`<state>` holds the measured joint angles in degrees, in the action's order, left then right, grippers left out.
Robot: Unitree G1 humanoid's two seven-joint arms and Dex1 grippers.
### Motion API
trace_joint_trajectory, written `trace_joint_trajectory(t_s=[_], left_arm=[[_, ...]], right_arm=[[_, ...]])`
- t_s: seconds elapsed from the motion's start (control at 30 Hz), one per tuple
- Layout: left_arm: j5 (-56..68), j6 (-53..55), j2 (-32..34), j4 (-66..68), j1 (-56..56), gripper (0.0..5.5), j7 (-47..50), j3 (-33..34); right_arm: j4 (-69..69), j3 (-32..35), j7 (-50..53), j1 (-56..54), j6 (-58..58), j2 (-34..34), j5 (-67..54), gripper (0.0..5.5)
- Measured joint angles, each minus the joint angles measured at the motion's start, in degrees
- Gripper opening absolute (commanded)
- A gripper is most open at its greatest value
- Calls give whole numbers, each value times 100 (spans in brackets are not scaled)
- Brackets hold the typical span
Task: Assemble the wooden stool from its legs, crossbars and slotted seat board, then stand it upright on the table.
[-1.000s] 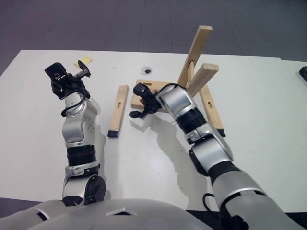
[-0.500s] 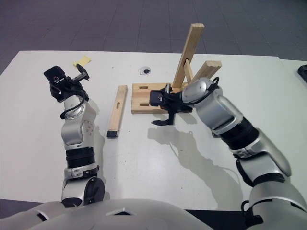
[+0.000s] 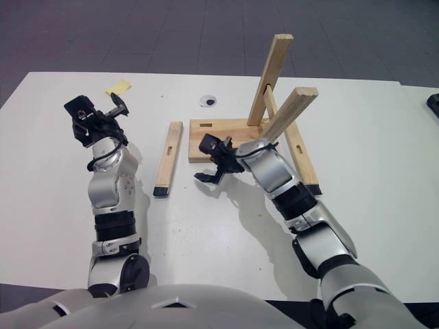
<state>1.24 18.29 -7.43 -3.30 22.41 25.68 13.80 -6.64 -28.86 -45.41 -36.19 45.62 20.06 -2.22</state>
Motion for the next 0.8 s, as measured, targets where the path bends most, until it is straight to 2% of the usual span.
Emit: trace_joint_trajectory(t_s=[0.27,0.43,0.53,0.67,0.73,0.77,0.8], left_arm=[[-1,-1,-36,6,-23,540,56,-24],[1,-2,-37,9,-31,540,72,-58],[4,-5,-36,12,-42,540,119,-49],[7,-18,-35,13,-45,540,139,-46],[7,-27,-36,12,-47,540,151,-53],[6,-47,-36,7,-72,540,176,-57],[5,-61,-28,6,-118,540,193,-50]], right_arm=[[-254,-473,-676,-487,282,17,71,539],[464,-1133,-2178,-620,82,927,-5,539],[1087,-1603,-3271,-622,-819,1962,248,539],[1026,-1685,-3205,-612,-2759,2702,1100,539],[1056,-1495,-2951,-531,-3616,2959,1267,539],[1255,-1040,-2641,-326,-4184,3162,1273,539],[1451,-595,-2408,-157,-4282,3255,1108,539]])
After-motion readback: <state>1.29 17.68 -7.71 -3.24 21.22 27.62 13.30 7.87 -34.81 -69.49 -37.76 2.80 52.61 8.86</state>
